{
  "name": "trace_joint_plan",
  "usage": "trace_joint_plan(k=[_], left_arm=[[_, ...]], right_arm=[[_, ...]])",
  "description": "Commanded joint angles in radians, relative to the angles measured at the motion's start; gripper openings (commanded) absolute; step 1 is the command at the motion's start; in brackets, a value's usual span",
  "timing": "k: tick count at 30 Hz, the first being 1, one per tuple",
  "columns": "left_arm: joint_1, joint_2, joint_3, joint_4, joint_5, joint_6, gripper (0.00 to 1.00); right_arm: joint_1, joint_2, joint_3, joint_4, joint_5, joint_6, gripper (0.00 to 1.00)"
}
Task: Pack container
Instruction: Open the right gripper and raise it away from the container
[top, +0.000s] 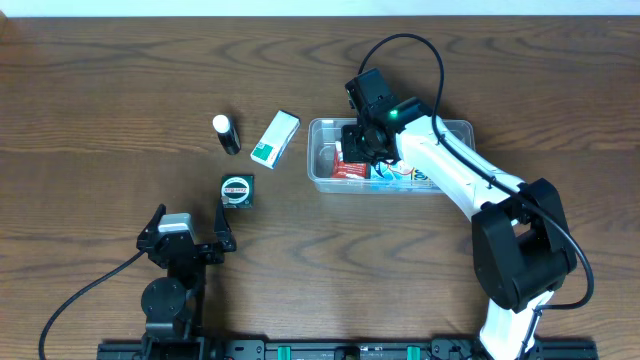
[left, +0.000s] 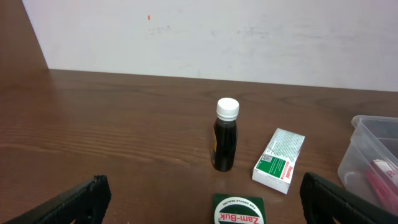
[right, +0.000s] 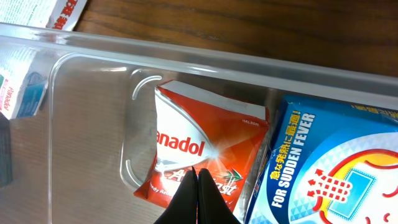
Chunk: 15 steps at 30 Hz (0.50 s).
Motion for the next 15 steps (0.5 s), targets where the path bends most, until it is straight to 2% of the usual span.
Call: trace_joint_plan(k=[1,15], left_arm=[[0.006,-0.005,-0.032,-0.016,-0.004,0.006,0.98],[0.006,-0.005,-0.032,-0.016,-0.005,0.006,0.98]], right_arm=[[0.001,0.014,0.016,-0.001,-0.008,0.012,0.01],[0.005,0.101,0.016,0.003,-0.019,0.014,0.01]])
